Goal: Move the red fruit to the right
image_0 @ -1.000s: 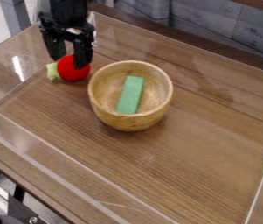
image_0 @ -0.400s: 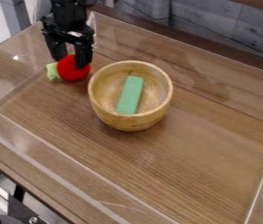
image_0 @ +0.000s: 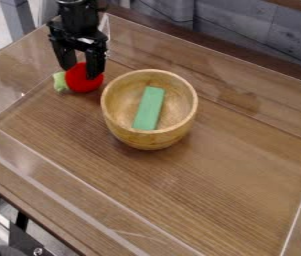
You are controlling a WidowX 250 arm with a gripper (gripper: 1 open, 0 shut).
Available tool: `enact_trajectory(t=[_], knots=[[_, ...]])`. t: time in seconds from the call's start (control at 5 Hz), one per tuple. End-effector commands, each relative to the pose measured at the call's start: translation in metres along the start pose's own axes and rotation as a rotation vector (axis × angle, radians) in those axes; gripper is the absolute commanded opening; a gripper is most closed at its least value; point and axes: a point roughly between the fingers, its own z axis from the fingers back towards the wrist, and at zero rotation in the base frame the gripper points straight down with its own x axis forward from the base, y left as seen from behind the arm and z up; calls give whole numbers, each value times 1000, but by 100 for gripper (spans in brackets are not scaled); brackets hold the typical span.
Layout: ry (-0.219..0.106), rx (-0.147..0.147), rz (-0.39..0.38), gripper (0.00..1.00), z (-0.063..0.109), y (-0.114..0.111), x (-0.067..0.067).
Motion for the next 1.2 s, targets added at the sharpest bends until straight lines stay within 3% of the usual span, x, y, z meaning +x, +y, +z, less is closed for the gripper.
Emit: enact_trajectory(t=[0.0,1.0], knots=[[-55,31,9,100,14,11,9],[-67,43,5,100,9,16,17]])
